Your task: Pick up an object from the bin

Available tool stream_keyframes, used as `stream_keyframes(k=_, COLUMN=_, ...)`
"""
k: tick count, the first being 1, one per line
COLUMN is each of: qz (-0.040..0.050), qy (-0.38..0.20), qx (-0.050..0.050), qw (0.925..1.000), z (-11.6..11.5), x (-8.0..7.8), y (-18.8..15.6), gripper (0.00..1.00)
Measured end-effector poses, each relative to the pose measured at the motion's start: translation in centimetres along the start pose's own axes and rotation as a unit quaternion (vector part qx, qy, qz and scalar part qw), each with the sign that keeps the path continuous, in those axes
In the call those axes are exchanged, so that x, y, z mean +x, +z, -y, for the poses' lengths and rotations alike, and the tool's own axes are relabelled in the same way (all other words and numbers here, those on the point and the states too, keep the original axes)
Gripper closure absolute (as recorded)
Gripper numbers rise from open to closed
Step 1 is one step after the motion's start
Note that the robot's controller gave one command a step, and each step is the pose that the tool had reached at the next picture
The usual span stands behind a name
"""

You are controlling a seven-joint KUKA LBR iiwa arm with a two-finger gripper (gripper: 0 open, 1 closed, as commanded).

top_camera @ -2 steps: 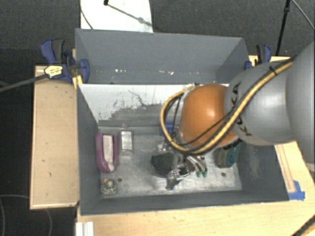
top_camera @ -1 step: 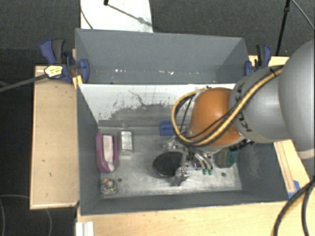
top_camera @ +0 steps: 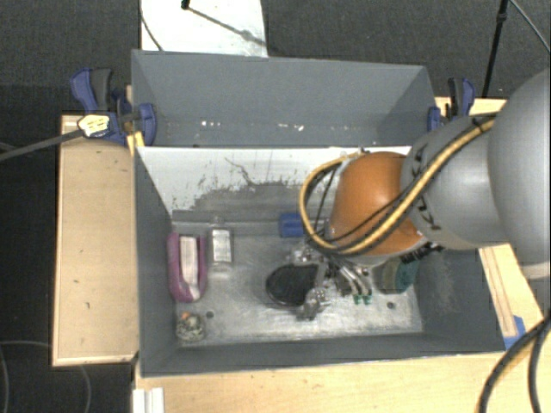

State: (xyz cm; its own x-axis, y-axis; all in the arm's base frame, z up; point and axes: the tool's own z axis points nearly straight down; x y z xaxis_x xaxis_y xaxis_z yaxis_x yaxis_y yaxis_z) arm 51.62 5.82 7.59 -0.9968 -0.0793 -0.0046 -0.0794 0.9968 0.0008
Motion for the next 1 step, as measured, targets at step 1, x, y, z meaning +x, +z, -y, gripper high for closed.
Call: stream_keyframes(k=1, qz=0.0022, qy=-0.159, qx=0.001, qw=0.9873, z=-0.05, x=-0.54, y=-15.92, gripper=1.0)
